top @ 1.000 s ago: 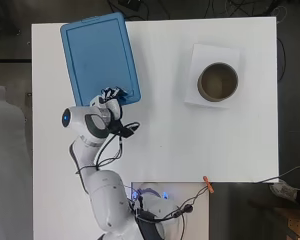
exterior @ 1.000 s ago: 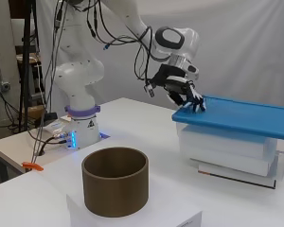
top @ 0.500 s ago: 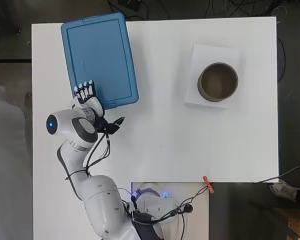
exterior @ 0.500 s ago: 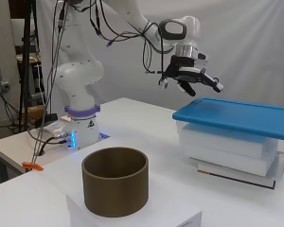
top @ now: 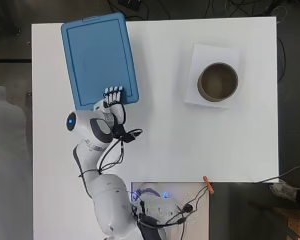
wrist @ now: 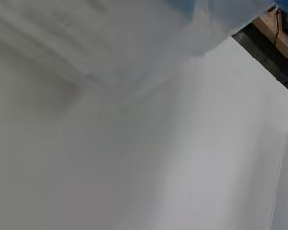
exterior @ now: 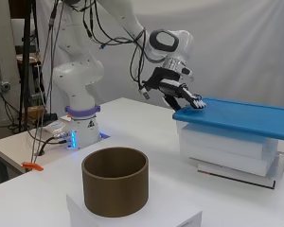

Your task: Teleoperate dual arm-hand system to remove items from a box

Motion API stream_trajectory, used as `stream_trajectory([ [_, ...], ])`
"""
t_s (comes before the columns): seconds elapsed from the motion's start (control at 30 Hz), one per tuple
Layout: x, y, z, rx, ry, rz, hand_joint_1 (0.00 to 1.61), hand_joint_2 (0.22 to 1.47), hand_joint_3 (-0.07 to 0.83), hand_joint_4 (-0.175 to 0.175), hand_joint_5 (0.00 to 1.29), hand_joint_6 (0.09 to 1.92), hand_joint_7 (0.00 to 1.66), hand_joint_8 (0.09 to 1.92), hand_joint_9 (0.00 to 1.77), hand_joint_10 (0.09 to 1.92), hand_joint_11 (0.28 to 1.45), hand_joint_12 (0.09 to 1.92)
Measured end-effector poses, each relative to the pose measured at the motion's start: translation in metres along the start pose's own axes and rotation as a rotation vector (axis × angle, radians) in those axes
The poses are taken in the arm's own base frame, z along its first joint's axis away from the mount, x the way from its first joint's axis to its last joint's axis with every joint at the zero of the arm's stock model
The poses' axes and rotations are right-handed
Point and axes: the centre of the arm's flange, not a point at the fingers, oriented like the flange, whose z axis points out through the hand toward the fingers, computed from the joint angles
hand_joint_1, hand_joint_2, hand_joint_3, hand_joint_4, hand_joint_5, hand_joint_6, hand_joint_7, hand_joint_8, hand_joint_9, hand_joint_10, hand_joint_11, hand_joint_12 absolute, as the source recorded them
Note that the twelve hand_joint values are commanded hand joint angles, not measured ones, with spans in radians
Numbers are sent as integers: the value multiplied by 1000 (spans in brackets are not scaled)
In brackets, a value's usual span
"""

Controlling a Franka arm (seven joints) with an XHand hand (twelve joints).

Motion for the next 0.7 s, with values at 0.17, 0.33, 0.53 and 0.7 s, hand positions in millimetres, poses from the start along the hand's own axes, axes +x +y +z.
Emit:
stream_trajectory([
  [0.17,-23,16,-1,-24,-5,34,1,972,-14,-127,46,87,154,87,271,87,402,87],
  [0.33,-34,27,0,-34,-13,21,0,952,-15,-112,41,87,152,87,264,87,405,87],
  [0.53,-20,35,6,-62,-6,-8,0,1009,-1,-99,145,87,255,87,380,87,438,87],
  [0.7,-9,37,10,-118,42,-49,145,1165,9,61,660,649,860,678,972,675,689,763],
])
